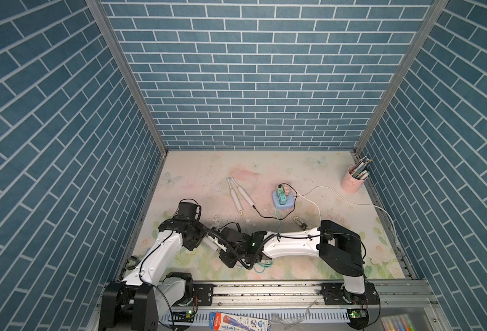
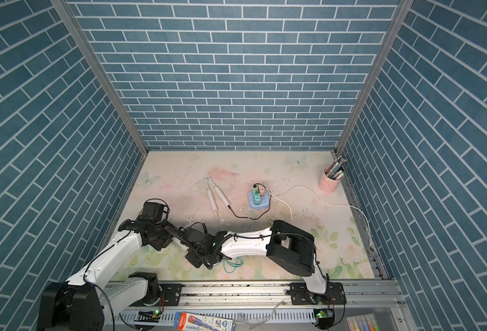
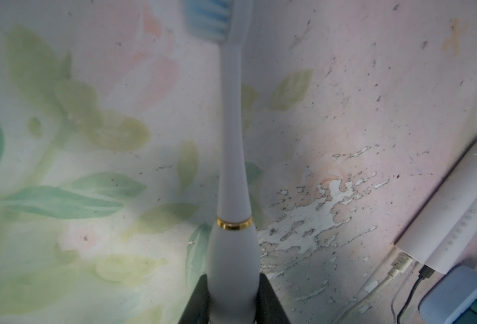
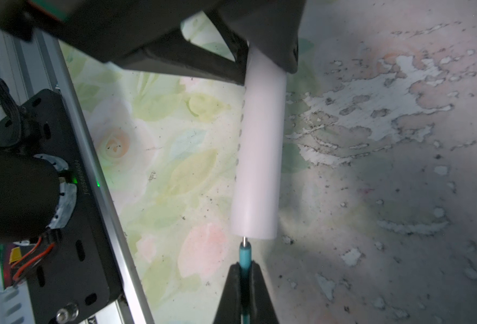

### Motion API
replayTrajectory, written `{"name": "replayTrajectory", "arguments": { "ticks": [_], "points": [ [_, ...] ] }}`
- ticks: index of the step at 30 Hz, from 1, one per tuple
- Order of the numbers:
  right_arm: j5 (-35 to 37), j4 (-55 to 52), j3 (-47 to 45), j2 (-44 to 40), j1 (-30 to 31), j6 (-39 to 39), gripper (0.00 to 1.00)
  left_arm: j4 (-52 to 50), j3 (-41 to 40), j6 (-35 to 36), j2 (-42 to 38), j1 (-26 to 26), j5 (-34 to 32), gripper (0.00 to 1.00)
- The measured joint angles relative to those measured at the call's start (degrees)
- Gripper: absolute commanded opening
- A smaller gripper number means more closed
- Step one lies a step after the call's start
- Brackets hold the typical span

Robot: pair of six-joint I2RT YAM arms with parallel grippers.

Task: Charge the electric toothbrush
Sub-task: Insert the charging cable into the electric toothbrush.

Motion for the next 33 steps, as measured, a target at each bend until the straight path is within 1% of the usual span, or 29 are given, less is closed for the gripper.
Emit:
{"name": "replayTrajectory", "arguments": {
  "ticks": [16,22,33],
  "points": [
    [3.6,-1.8,0.9,0.0,0.3,0.0,0.0,1.0,-1.0,0.0,-0.7,0.0,1.2,0.0],
    [4.6,-3.8,2.4,0.0,0.3,0.0,0.0,1.6,-1.3,-0.2,-2.4,0.0,1.3,0.0],
    [5.1,-4.1,2.5,0.0,0.2,-0.2,0.0,3.2,-3.1,-0.9,-5.3,-0.6,1.6,0.0]
  ]
}}
